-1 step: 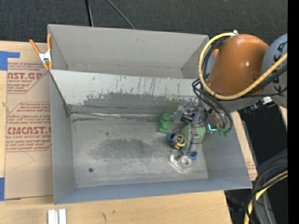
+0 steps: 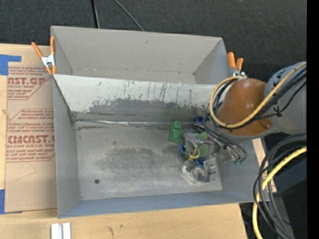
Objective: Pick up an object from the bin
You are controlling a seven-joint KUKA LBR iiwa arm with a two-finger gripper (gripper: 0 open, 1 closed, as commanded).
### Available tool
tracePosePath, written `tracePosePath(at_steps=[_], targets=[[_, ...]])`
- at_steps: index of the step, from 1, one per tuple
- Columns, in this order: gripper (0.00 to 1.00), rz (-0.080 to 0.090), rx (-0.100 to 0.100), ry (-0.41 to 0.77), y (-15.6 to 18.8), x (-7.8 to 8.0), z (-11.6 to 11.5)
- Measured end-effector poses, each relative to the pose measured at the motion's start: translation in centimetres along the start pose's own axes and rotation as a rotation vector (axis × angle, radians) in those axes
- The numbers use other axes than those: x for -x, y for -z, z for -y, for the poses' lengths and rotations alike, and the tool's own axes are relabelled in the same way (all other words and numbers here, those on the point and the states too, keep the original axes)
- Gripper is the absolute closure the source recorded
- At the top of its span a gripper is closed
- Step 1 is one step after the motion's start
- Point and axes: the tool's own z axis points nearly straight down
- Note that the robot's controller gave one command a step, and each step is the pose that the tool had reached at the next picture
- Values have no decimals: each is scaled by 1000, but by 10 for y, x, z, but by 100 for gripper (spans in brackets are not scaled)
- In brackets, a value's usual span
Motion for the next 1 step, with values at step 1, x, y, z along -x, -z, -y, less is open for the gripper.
tracePosePath(at_steps=[1], targets=[[0, 4, 16, -33, -10, 1, 34]])
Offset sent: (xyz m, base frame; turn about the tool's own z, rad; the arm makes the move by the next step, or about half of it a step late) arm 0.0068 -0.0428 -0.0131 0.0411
